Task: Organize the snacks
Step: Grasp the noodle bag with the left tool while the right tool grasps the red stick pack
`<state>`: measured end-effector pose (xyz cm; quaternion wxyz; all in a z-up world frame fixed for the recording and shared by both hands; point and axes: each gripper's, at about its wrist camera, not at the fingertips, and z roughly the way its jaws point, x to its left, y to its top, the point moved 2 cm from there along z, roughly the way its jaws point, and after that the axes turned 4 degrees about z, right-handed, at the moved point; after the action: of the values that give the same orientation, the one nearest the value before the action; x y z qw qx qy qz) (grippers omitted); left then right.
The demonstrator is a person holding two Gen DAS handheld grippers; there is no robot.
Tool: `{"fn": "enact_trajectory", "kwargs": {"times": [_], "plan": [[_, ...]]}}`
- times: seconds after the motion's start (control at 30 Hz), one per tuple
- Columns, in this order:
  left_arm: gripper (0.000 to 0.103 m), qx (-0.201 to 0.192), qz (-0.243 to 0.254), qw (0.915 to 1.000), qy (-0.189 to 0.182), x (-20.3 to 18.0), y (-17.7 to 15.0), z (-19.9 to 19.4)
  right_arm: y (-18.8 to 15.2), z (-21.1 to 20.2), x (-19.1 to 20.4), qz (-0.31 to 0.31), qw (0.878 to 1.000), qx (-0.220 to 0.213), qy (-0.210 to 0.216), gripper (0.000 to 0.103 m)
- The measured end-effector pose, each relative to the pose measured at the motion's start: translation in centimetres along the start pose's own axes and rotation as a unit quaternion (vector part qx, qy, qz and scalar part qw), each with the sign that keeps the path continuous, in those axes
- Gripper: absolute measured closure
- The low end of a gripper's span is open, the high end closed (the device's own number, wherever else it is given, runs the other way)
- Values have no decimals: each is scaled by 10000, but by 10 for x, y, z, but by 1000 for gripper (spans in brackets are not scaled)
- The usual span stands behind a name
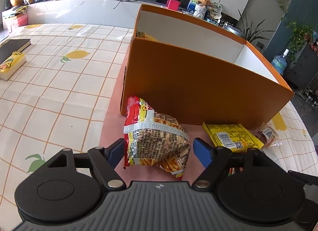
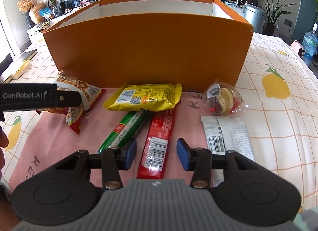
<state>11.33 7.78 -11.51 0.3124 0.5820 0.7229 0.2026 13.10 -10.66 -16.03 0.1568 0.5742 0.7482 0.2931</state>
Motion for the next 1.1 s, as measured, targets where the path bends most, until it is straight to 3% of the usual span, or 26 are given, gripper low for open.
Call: {"fn": "enact_trajectory", "kwargs": {"times": [0.1, 0.23, 0.3, 0.47, 0.8, 1.1], "plan": [[13, 19, -97, 9999, -107, 1, 1, 6, 0, -1, -1, 6, 10000, -5, 0, 59], [26, 17, -69, 9995, -311, -1, -1, 9, 1, -1, -1, 26, 10000, -18, -42, 66], [28, 4, 6, 9996, -296, -4, -2, 9, 2, -1, 0, 43, 10000, -23, -57, 71], [46, -13, 126, 9994, -309, -7, -3, 7, 2, -2, -1, -24, 10000, -25, -50, 78], [53, 33, 255, 9993, -264, -11, -8, -3, 2, -4, -4, 30, 10000, 29, 35, 80], [54, 289, 185, 9986, -396, -16, -15, -17, 2, -12, -20, 516, 9978, 233, 353, 81]]}}
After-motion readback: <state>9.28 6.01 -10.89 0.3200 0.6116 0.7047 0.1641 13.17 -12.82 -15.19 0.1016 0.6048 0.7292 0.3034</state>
